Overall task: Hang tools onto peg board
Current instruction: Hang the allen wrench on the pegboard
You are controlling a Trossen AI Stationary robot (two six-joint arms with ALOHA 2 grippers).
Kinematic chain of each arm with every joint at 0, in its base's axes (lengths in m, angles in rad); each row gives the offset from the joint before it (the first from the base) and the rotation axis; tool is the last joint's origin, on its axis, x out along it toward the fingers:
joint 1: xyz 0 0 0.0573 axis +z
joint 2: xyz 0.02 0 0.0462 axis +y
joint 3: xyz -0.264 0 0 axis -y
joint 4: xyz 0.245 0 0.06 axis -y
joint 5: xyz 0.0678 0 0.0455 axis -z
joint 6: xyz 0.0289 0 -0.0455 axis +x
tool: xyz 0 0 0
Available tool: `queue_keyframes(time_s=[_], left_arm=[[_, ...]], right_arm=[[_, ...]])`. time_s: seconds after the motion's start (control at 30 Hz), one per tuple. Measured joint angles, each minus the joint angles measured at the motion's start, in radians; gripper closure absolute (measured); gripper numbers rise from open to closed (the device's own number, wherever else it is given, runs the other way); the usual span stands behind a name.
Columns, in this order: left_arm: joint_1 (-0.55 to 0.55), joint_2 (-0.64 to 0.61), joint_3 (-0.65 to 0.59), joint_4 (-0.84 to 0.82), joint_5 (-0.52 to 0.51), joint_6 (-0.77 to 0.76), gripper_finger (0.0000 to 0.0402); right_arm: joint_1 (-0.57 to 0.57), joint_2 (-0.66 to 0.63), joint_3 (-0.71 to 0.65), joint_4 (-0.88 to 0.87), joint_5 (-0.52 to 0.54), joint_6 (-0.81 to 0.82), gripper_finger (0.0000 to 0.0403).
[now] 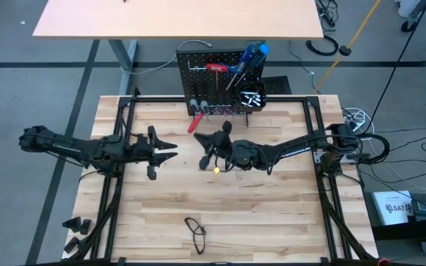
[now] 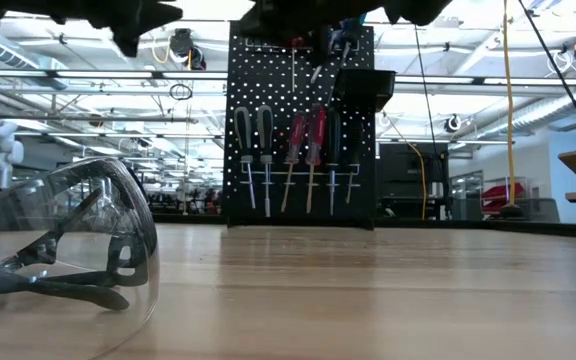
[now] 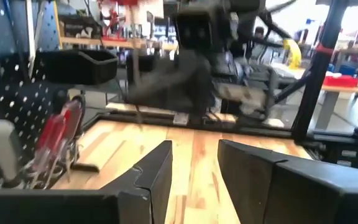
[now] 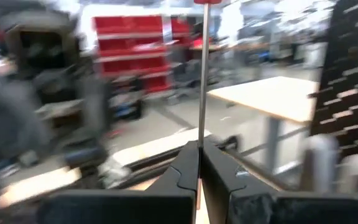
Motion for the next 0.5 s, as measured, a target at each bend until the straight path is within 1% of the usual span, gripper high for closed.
queue_keyframes(time_s=[0.1, 0.2, 0.3, 0.4, 0.5], left_arm=[[0.000, -0.051, 0.000, -0.059, -0.008, 0.003, 0.0265], [0.000, -0.069, 0.000, -0.070, -0.048, 0.031, 0.0265], [0.000, -0.066, 0.000, -0.074, -0.081, 0.053, 0.0265], [0.000, -0.054, 0.000, -0.101, -0.087, 0.051, 0.0265], [-0.002, -0.037, -0.001, -0.163, -0.081, 0.029, 0.0265]], right_arm=[[0.000, 0.000, 0.014, 0.029, 0.109, -0.039, 0.0403], [-0.003, 0.000, 0.063, 0.005, 0.175, -0.087, 0.0403], [-0.013, 0.000, 0.132, -0.091, 0.230, -0.097, 0.0403], [-0.035, 0.000, 0.193, -0.184, 0.278, -0.098, 0.0403], [-0.061, 0.000, 0.210, -0.215, 0.318, -0.068, 0.0403]])
